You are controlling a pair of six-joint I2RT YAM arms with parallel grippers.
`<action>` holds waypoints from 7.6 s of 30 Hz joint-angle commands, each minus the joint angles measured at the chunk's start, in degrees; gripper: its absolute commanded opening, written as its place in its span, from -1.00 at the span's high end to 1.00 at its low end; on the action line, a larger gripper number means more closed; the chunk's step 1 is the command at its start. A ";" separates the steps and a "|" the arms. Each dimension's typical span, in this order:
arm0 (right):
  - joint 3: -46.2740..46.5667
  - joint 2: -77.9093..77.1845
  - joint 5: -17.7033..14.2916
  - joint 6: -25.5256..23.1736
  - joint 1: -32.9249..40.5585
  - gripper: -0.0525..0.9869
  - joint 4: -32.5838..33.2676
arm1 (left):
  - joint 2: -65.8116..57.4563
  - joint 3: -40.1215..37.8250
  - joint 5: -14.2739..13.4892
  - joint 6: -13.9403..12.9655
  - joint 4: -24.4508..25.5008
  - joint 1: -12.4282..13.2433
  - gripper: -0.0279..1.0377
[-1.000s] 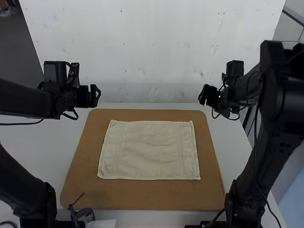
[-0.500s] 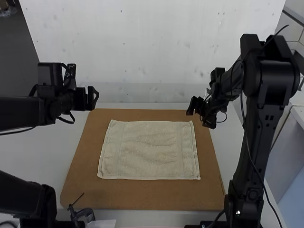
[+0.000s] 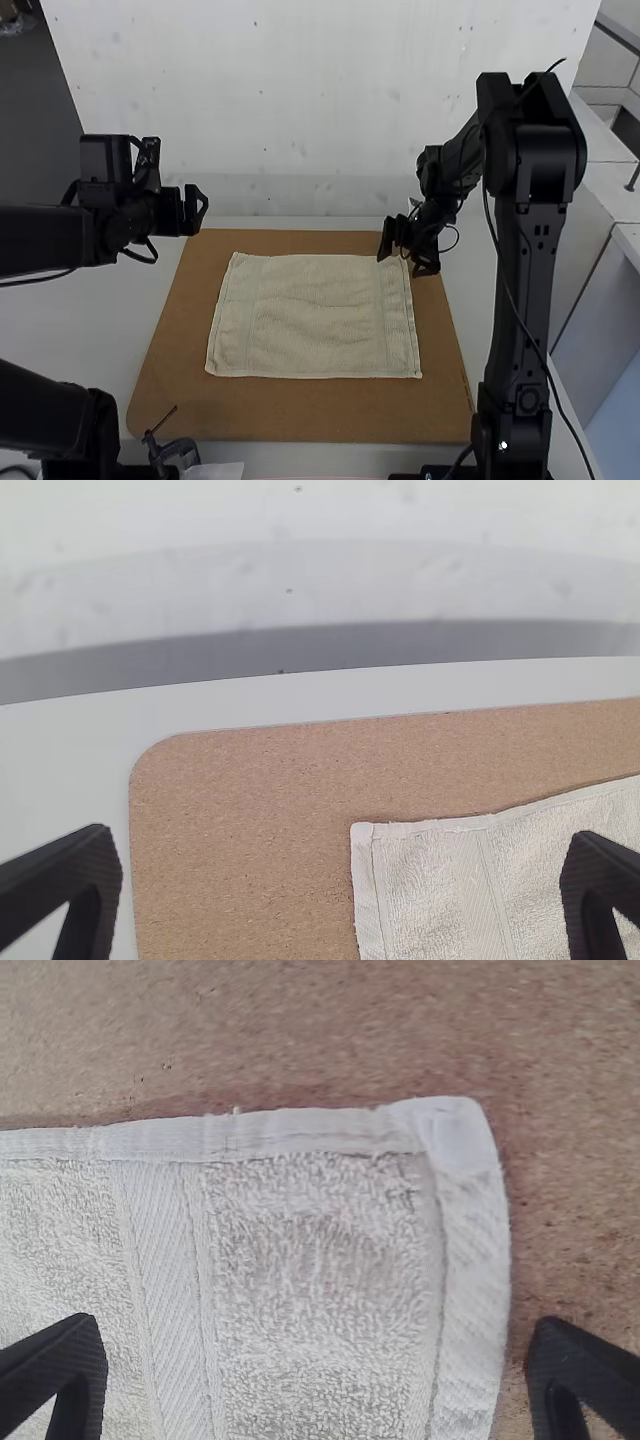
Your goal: Fold the towel.
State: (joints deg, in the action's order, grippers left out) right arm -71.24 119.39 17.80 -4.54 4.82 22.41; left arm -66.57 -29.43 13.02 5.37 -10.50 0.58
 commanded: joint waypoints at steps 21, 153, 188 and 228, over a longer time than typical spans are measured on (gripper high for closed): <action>-1.35 2.69 -1.19 2.51 -0.51 0.25 -0.79 | -0.67 0.43 0.17 -0.53 -1.98 1.18 -0.88; 1.19 -8.48 11.64 1.11 -5.26 0.85 -5.72 | -46.81 -36.58 6.50 -4.66 18.50 -4.09 0.93; 23.52 -32.21 12.34 6.73 -6.05 0.85 5.36 | -18.42 -10.91 7.29 -5.10 26.32 -5.76 0.93; 24.57 -21.31 9.27 8.75 -6.14 -0.30 2.90 | -29.76 -8.54 6.23 -4.05 20.70 -4.97 0.75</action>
State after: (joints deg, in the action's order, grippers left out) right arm -45.10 98.21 28.45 2.31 -0.30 25.41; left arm -95.72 -38.70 19.70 0.97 10.83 -5.21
